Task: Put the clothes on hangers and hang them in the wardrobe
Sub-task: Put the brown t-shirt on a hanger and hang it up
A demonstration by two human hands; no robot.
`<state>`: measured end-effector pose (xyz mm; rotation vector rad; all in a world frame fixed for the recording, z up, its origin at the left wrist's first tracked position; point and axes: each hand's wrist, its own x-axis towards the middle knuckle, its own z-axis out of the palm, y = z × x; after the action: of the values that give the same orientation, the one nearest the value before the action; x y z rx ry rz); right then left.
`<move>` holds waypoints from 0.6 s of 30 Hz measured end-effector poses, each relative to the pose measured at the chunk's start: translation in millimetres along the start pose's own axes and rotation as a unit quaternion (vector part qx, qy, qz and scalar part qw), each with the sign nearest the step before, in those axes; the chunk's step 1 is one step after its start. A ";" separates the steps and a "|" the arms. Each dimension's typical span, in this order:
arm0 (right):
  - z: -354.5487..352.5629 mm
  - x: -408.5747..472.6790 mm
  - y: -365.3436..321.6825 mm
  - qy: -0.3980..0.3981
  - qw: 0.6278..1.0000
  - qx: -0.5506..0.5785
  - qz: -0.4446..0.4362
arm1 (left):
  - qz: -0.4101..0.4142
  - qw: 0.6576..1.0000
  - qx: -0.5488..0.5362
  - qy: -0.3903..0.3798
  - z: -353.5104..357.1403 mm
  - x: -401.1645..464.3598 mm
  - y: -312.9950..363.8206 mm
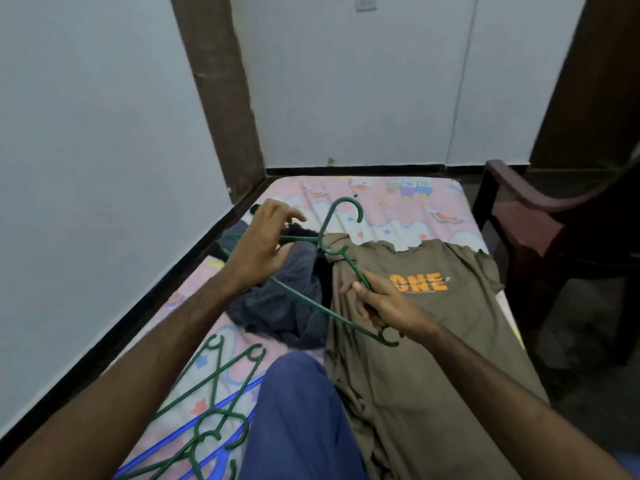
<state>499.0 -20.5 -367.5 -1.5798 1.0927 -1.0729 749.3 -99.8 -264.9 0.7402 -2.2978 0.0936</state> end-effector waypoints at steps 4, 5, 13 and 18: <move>-44.4 -25.8 34.1 0.018 0.995 0.079 0.058 | -0.017 0.994 0.046 -0.099 61.0 12.8 -18.7; -53.4 -31.2 41.2 0.022 0.993 0.090 0.073 | -0.023 0.990 0.058 -0.125 78.8 16.5 -16.3; -108.0 -62.2 66.3 -0.035 0.975 0.166 0.144 | 0.024 0.982 0.041 -0.183 186.6 59.6 11.4; -150.4 -51.4 65.7 0.104 0.980 0.060 0.158 | 0.111 0.961 0.036 -0.251 224.1 78.1 7.7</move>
<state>331.8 -13.5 -407.1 -1.1691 1.3407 -1.0789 562.8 -191.1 -380.0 0.5853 -2.8735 0.1011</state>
